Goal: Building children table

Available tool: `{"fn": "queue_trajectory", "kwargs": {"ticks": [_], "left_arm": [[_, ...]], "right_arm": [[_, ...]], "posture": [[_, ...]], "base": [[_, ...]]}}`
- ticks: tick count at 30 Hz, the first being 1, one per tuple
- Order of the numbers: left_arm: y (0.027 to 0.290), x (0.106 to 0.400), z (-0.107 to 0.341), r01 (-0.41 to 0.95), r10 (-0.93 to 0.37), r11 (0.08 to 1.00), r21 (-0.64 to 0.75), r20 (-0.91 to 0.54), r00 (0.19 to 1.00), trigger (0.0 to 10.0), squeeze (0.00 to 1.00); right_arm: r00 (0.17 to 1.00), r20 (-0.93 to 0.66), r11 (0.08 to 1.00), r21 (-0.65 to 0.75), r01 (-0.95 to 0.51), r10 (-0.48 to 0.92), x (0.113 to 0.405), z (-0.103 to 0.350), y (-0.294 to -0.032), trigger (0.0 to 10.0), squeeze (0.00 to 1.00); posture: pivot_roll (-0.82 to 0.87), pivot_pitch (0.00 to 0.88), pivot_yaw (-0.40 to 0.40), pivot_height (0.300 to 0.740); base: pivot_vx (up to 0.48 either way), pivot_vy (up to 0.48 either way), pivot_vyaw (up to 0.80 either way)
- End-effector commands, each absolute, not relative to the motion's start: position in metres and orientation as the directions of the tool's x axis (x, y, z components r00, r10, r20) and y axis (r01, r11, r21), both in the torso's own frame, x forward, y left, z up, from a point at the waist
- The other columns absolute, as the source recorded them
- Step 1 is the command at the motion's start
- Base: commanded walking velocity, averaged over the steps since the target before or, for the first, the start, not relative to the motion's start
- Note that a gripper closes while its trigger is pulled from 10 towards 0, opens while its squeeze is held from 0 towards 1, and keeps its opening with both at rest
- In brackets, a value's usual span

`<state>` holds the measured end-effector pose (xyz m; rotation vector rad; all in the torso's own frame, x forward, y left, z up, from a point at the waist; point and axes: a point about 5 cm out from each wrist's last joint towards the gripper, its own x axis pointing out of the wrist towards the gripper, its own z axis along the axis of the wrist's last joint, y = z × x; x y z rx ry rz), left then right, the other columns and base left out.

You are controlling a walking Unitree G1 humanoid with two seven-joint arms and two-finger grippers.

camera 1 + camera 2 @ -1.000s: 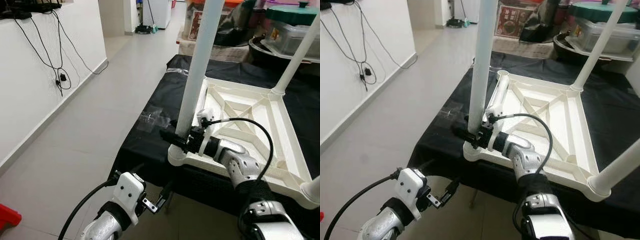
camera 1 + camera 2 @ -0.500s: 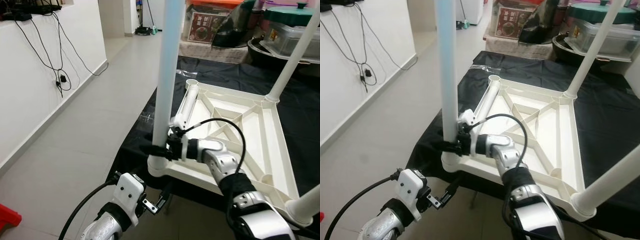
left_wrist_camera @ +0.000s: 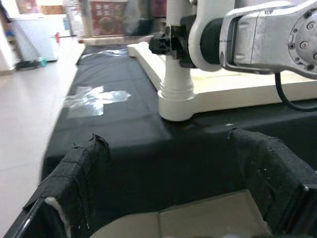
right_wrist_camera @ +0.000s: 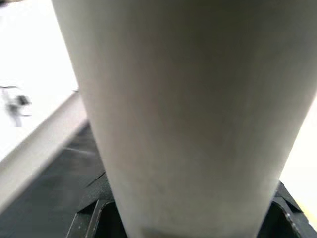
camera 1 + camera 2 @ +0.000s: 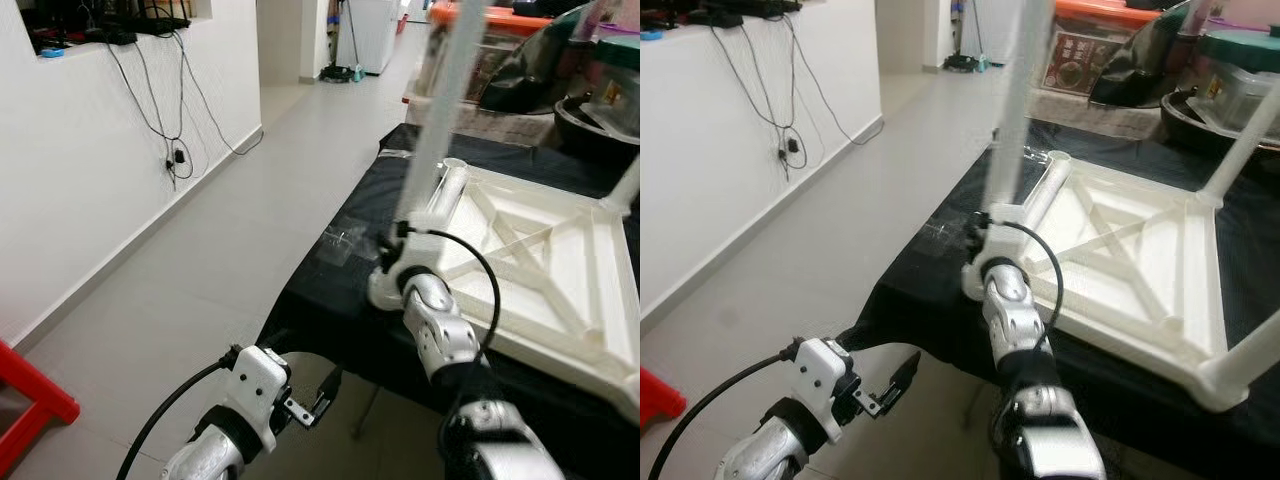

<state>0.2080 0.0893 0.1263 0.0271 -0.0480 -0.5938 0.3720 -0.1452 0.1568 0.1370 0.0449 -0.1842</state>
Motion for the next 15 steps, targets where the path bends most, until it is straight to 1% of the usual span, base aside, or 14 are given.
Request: {"fn": "queue_trajectory", "kwargs": {"ticks": [1,2,3,5,6,10,11,12,13,15], "left_arm": [[0.088,0.208,0.123,0.568,-0.570,0.821,0.046,0.027,0.821,10.0,0.00],[0.088,0.208,0.123,0.568,-0.570,0.821,0.046,0.027,0.821,10.0,0.00],[0.088,0.208,0.123,0.568,-0.570,0.822,0.047,0.027,0.822,10.0,0.00],[0.088,0.208,0.123,0.568,-0.570,0.822,0.047,0.027,0.822,10.0,0.00],[0.088,0.208,0.123,0.567,-0.569,0.822,0.048,0.028,0.822,10.0,0.00],[0.088,0.208,0.123,0.567,-0.569,0.822,0.048,0.028,0.822,10.0,0.00],[0.088,0.209,0.123,0.566,-0.568,0.823,0.048,0.028,0.823,10.0,0.00],[0.088,0.209,0.124,0.566,-0.567,0.823,0.048,0.029,0.823,10.0,0.00],[0.088,0.210,0.124,0.565,-0.566,0.824,0.048,0.029,0.824,10.0,0.00],[0.088,0.210,0.124,0.565,-0.566,0.824,0.048,0.029,0.824,10.0,0.00]], "right_arm": [[0.939,-0.131,0.916,0.214,0.340,-0.318,0.360,0.145,-0.152,0.0,0.00],[0.939,-0.131,0.916,0.214,0.340,-0.318,0.360,0.145,-0.152,0.0,0.00],[0.920,-0.143,0.889,0.241,0.389,-0.364,0.354,0.142,-0.146,0.0,0.00],[0.920,-0.143,0.889,0.241,0.389,-0.364,0.354,0.142,-0.146,0.0,0.00],[0.935,-0.136,0.895,0.271,0.353,-0.327,0.354,0.141,-0.134,9.1,0.00],[0.935,-0.136,0.895,0.271,0.353,-0.327,0.354,0.141,-0.134,9.1,0.00],[0.962,-0.105,0.917,0.292,0.273,-0.253,0.356,0.143,-0.122,10.0,1.00],[0.982,-0.043,0.942,0.280,0.186,-0.181,0.359,0.148,-0.114,10.0,0.00],[0.996,0.023,0.954,0.291,0.074,-0.084,0.363,0.153,-0.109,10.0,0.00],[0.996,0.023,0.954,0.291,0.074,-0.084,0.363,0.153,-0.109,10.0,0.00]], "posture": [[0.08,0.042,-0.064,0.740],[0.08,0.042,-0.064,0.740],[0.09,0.046,-0.067,0.740],[0.09,0.046,-0.067,0.740],[0.08,0.051,-0.066,0.740],[0.08,0.051,-0.066,0.740],[0.08,0.053,-0.066,0.740],[0.08,0.054,-0.065,0.740],[0.08,0.056,-0.066,0.740],[0.08,0.056,-0.066,0.740]], "base": [[0.000,0.000,0.00],[0.000,0.000,0.00],[0.000,0.000,0.00],[0.000,0.000,0.00],[0.000,0.000,0.00],[0.000,0.000,0.00],[0.000,0.000,0.00],[0.000,0.000,0.00],[0.000,0.000,0.00],[0.000,0.000,0.00]]}}
